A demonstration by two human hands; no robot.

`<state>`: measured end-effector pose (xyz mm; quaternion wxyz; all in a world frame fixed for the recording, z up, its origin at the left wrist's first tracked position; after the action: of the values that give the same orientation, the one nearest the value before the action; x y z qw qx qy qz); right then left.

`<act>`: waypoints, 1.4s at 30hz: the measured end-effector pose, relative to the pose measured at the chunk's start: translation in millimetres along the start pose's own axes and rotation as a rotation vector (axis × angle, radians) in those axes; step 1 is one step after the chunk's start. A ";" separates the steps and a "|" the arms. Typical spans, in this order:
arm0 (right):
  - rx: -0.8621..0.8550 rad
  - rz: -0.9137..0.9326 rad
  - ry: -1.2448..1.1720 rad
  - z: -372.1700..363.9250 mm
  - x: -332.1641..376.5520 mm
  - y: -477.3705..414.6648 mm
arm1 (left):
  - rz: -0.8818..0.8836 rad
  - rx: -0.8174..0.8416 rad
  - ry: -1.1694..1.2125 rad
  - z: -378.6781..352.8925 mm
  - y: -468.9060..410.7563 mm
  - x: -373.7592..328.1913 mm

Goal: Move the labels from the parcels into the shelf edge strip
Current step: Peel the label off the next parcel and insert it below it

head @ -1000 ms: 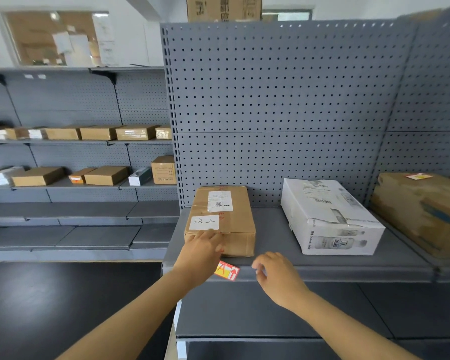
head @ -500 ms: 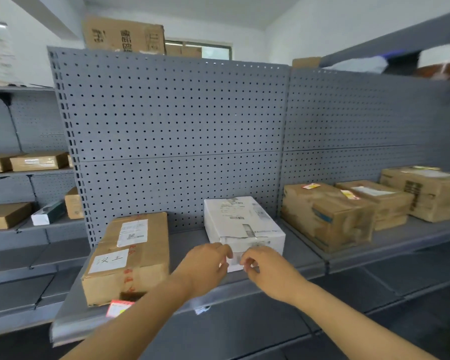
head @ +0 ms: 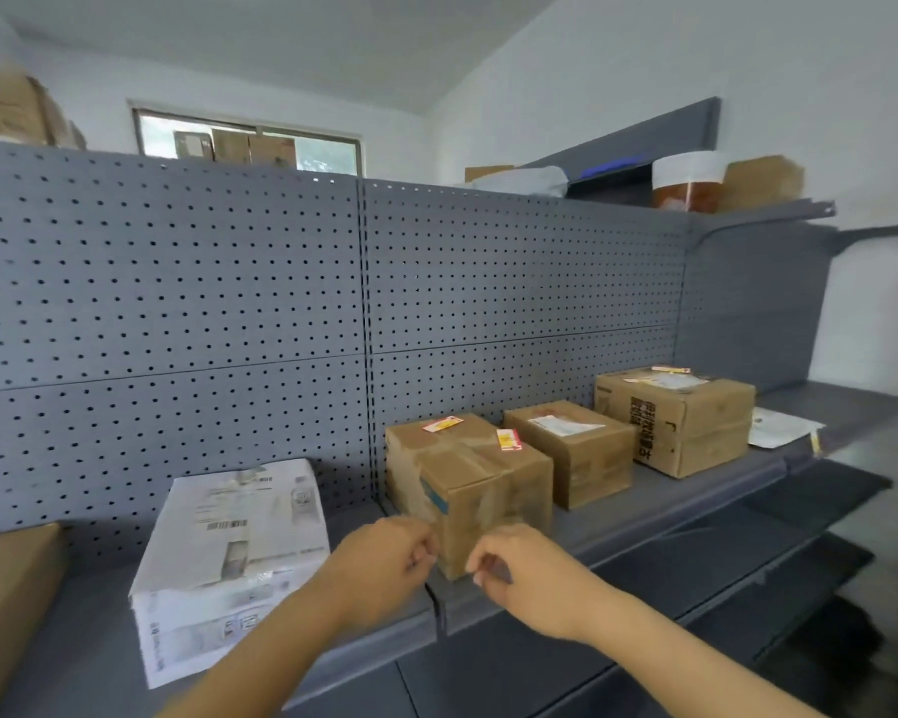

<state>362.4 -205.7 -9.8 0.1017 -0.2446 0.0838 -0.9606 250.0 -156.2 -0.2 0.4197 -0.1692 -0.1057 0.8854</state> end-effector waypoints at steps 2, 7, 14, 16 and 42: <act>0.002 -0.015 -0.009 11.0 -21.8 -4.1 | 0.003 0.014 -0.004 -7.8 -19.3 -7.5; 0.006 -0.019 -0.036 26.4 -64.4 -26.1 | 0.002 0.047 -0.017 -14.7 -64.6 -10.7; -0.152 -0.049 -0.032 60.5 -123.1 -89.7 | 0.023 0.065 -0.039 -22.3 -137.3 17.4; -0.222 -0.080 -0.011 75.1 -141.3 -115.4 | 0.026 0.065 -0.053 -23.2 -160.4 27.3; -0.079 -0.142 -0.109 81.1 -232.1 -248.9 | 0.128 0.046 -0.224 -33.1 -272.3 76.1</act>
<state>563.0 80.4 7.8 0.0282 -0.3055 0.0983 -0.9467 410.6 74.8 42.9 0.3519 -0.0660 -0.1207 0.9259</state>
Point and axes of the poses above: each hand's wrist, its own y-axis away from the middle knuckle, its own z-axis out of the back of the hand, x = y × z, the point moved 10 cm from there along -y, towards the middle knuckle, and after that the axes turned 4 degrees about -z, right-handed, at the moved point
